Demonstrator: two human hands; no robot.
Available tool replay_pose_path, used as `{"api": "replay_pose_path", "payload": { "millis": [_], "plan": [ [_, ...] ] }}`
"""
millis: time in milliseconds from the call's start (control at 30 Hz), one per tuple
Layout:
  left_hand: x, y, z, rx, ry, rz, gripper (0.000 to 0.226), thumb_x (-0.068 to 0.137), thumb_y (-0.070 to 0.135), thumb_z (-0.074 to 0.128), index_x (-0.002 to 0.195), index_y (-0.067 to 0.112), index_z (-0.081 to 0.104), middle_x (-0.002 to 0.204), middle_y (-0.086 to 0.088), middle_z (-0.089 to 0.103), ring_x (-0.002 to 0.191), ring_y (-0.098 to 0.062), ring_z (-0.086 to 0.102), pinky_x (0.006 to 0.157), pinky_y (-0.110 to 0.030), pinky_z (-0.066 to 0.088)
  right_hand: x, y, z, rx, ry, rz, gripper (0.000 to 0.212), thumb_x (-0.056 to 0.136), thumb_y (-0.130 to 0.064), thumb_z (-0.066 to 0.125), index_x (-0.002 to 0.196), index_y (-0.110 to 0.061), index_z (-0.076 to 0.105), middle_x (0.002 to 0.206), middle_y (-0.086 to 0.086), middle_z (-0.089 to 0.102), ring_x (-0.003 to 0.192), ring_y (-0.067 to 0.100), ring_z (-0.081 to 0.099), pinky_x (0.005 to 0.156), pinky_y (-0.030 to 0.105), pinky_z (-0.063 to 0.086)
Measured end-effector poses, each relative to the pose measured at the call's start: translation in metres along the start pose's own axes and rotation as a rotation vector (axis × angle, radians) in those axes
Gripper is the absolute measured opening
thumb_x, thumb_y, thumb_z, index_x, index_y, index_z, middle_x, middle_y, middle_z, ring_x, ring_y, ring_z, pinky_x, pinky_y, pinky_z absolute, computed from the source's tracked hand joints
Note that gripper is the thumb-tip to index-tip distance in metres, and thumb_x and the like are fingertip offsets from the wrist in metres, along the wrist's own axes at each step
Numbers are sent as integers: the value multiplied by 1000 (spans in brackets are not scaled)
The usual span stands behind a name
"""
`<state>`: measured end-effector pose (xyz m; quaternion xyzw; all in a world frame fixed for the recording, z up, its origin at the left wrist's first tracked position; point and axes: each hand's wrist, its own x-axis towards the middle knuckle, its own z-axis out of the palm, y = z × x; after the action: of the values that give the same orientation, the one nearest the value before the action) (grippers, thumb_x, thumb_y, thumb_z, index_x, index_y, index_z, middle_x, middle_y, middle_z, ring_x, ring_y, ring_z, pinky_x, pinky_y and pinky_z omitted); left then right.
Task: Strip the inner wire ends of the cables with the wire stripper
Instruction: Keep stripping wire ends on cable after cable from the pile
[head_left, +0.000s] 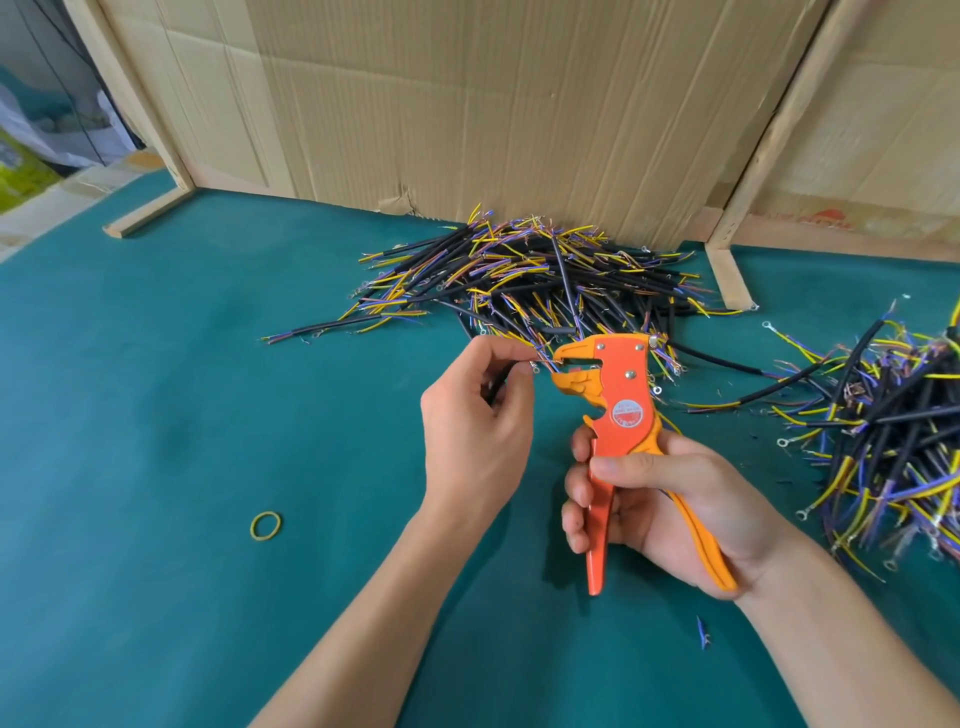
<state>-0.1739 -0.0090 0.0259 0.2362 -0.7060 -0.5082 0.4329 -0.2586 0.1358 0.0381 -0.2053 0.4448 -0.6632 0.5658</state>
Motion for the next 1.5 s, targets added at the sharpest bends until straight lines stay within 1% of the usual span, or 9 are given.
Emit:
{"api": "replay_pose_path", "payload": {
  "millis": [267, 533, 933, 1033, 1133, 1200, 1300, 1400, 1500],
  "plan": [
    [-2, 0, 2, 27, -34, -2, 23, 93, 2, 63, 89, 23, 71, 80, 11, 71, 75, -7, 64, 70, -14, 49, 0, 2, 1, -41, 16, -30, 21, 74, -12, 79, 91, -7, 65, 74, 19, 56, 65, 36, 61, 59, 43, 54],
    [-2, -1, 3, 18, -56, -12, 22, 94, 3, 64, 93, 22, 75, 85, 11, 75, 81, -8, 69, 75, -20, 54, 1, 2, 2, -61, 37, -40, 14, 84, -12, 71, 83, -7, 59, 68, 14, 50, 57, 31, 55, 55, 39, 50],
    [0, -2, 1, 14, -96, 7, 22, 92, 2, 66, 98, 21, 73, 79, 11, 73, 76, -10, 68, 72, -23, 53, -1, 2, 3, -75, 58, -55, 21, 83, -19, 72, 74, -9, 55, 62, 11, 44, 47, 26, 47, 48, 34, 43],
    [2, -2, 0, -13, -109, -17, 24, 91, 5, 69, 105, 23, 69, 77, 6, 73, 76, -14, 67, 71, -27, 51, -1, 5, 2, -74, 77, -70, 27, 83, -18, 74, 71, -11, 51, 59, 9, 39, 44, 24, 42, 46, 33, 39],
    [3, -2, -1, -35, -150, -82, 19, 90, 9, 72, 102, 23, 69, 79, 5, 75, 72, -13, 65, 69, -37, 54, 1, 7, 3, -92, 122, -132, 53, 76, -24, 84, 65, -12, 34, 51, 6, 28, 35, 17, 29, 40, 23, 32],
    [4, -5, -1, -33, -165, -99, 13, 89, 9, 72, 97, 19, 73, 78, 3, 76, 64, -11, 62, 66, -35, 53, 2, 6, 2, -86, 132, -151, 67, 67, -28, 91, 67, -12, 26, 51, 4, 22, 33, 14, 25, 37, 19, 29],
    [3, -5, 0, -55, -167, -121, 11, 88, 8, 71, 90, 18, 76, 74, 1, 75, 58, -9, 61, 57, -27, 51, -1, 6, -2, -30, 78, -142, 58, 65, -27, 94, 70, -11, 39, 55, 7, 34, 38, 18, 37, 40, 25, 36],
    [5, 0, -3, -65, -164, -153, 12, 89, 5, 70, 85, 16, 75, 72, -1, 74, 53, -12, 61, 51, -25, 48, -3, 7, -3, 68, 26, -105, 39, 67, -21, 93, 88, -9, 61, 70, 15, 55, 57, 29, 55, 56, 38, 51],
    [5, 18, -8, -89, -159, -132, 9, 91, 12, 70, 85, 18, 75, 70, -3, 74, 46, -16, 59, 48, -24, 46, -4, 5, -9, 175, 99, -110, 37, 67, -12, 89, 96, -6, 67, 82, 20, 63, 71, 36, 64, 67, 44, 57]
  ]
}}
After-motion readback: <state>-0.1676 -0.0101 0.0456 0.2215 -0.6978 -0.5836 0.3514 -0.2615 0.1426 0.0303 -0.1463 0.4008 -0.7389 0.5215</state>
